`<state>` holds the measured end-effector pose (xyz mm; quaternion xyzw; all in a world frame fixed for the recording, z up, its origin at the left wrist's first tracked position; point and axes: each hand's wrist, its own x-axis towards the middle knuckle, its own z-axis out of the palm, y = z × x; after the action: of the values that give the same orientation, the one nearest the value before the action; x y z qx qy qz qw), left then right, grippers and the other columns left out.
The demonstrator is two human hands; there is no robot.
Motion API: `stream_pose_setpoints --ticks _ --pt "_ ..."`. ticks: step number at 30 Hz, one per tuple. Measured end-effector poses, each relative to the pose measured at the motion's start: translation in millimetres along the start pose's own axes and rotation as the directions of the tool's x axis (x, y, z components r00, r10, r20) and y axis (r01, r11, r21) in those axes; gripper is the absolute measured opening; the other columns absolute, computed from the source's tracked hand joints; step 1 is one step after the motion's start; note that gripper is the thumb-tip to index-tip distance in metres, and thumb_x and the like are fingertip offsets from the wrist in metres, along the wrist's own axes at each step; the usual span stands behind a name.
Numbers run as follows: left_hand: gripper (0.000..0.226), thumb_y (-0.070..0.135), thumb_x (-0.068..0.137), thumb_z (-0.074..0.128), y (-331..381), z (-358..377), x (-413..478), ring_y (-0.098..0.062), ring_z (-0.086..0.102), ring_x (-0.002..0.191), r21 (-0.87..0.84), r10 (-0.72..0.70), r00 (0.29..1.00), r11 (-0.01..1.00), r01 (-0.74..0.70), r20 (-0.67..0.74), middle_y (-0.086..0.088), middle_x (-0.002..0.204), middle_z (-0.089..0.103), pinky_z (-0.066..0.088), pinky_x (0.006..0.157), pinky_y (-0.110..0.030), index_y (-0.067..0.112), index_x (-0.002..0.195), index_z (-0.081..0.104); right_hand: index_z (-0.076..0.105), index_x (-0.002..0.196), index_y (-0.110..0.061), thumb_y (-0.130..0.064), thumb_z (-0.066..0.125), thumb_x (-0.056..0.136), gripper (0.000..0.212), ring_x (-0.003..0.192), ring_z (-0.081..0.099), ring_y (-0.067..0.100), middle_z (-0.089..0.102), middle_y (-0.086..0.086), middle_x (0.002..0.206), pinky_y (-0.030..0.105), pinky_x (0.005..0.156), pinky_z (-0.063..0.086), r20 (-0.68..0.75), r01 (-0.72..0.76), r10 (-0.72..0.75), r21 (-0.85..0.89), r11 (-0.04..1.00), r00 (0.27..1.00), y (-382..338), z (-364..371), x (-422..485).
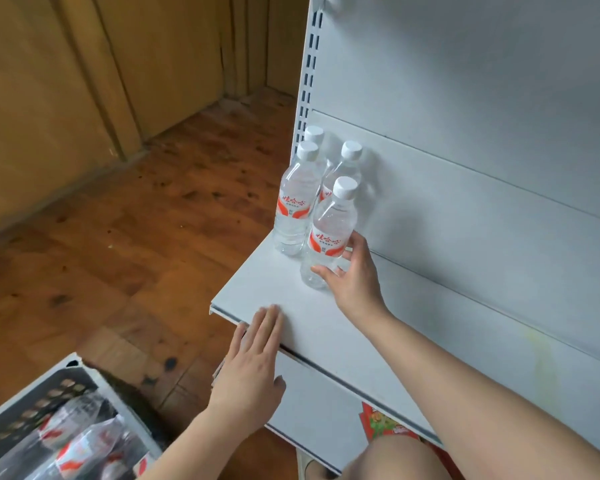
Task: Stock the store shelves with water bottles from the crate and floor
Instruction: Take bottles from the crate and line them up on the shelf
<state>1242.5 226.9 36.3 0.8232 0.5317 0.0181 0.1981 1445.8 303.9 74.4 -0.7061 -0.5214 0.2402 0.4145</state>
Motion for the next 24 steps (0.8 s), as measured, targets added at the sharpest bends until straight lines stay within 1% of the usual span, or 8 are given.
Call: stream_pose_setpoints --ticks 4,7,11,13,15,18,20,24 --pt "0.097 0.035 0.101 0.048 -2 5 -1 -0.016 -0.041 0.144 0.019 0.001 0.999 1.000 -0.001 0.040 0.011 0.154 -0.045 -0.013 0.126 -0.042 0.027 0.150 -0.036 0.043 0.138 -0.013 -0.018 0.084 0.079 0.072 0.123 0.058 0.025 0.053 0.007 0.134 0.044 0.103 0.049 -0.062 0.030 -0.039 -0.132 0.991 0.997 -12 12 32" --pt "0.097 0.033 0.098 0.051 -7 8 -1 -0.010 -0.040 0.145 0.000 0.034 0.999 0.999 -0.034 -0.020 0.014 0.157 -0.041 -0.021 0.122 -0.035 0.026 0.155 -0.027 0.046 0.132 -0.005 -0.028 0.077 0.088 0.059 0.116 0.059 0.034 0.052 0.013 0.129 0.041 0.091 0.048 -0.047 0.037 -0.056 -0.340 0.940 0.997 -20 12 36" --pt "0.092 0.034 0.101 0.047 -7 5 -3 -0.004 -0.047 0.138 -0.028 0.046 0.999 0.999 -0.045 0.020 0.016 0.155 -0.043 -0.028 0.115 -0.029 0.031 0.153 -0.029 0.052 0.119 -0.001 -0.040 0.066 0.095 0.048 0.114 0.060 0.040 0.062 0.020 0.122 0.041 0.086 0.047 0.004 -0.090 0.103 -0.465 0.881 0.995 -23 12 28" --pt "0.087 0.033 0.102 0.047 -6 2 -9 -0.002 -0.042 0.141 -0.079 0.047 0.999 0.996 -0.047 0.005 0.017 0.158 -0.037 -0.028 0.115 -0.024 0.032 0.157 -0.020 0.053 0.118 0.001 -0.036 0.067 0.095 0.046 0.115 0.059 0.040 0.063 0.022 0.122 0.039 0.088 0.048 0.017 -0.211 0.238 -0.404 0.890 0.971 -23 14 17" --pt "0.083 0.033 0.102 0.048 -4 1 -21 -0.002 -0.032 0.147 -0.149 0.035 0.999 0.988 -0.037 -0.014 0.018 0.162 -0.028 -0.024 0.117 -0.019 0.031 0.160 -0.011 0.054 0.119 0.001 -0.028 0.066 0.094 0.040 0.115 0.060 0.037 0.063 0.020 0.121 0.036 0.091 0.047 0.035 -0.233 0.260 -0.342 0.911 0.965 -24 18 -7" --pt "0.075 0.031 0.100 0.055 1 -8 -42 -0.006 0.003 0.156 -0.282 -0.012 0.998 0.959 -0.004 -0.058 0.018 0.168 -0.006 0.002 0.123 -0.020 0.031 0.161 0.011 0.060 0.116 -0.006 -0.014 0.062 0.094 0.024 0.100 0.063 0.021 0.065 0.009 0.113 0.019 0.084 0.044 0.069 -0.134 0.148 -0.167 0.977 0.987 -29 24 -65" --pt "0.063 0.029 0.099 0.060 5 -17 -57 -0.007 0.028 0.149 -0.360 -0.070 0.992 0.932 0.028 -0.102 0.018 0.166 0.016 0.024 0.119 -0.020 0.030 0.155 0.032 0.063 0.111 -0.015 -0.015 0.060 0.096 0.015 0.088 0.065 0.010 0.069 0.001 0.105 0.012 0.079 0.046 0.155 -0.137 0.141 -0.031 0.990 0.978 -33 23 -107" --pt "0.031 0.020 0.099 0.061 14 -37 -97 -0.005 0.055 0.122 -0.593 -0.269 0.954 0.793 0.140 -0.135 0.013 0.138 0.054 0.041 0.093 -0.007 0.033 0.128 0.055 0.063 0.110 -0.021 -0.023 0.054 0.103 0.011 0.083 0.074 0.012 0.073 -0.001 0.095 0.033 0.079 0.063 0.382 -0.335 0.248 0.180 0.925 0.890 -45 5 -187"
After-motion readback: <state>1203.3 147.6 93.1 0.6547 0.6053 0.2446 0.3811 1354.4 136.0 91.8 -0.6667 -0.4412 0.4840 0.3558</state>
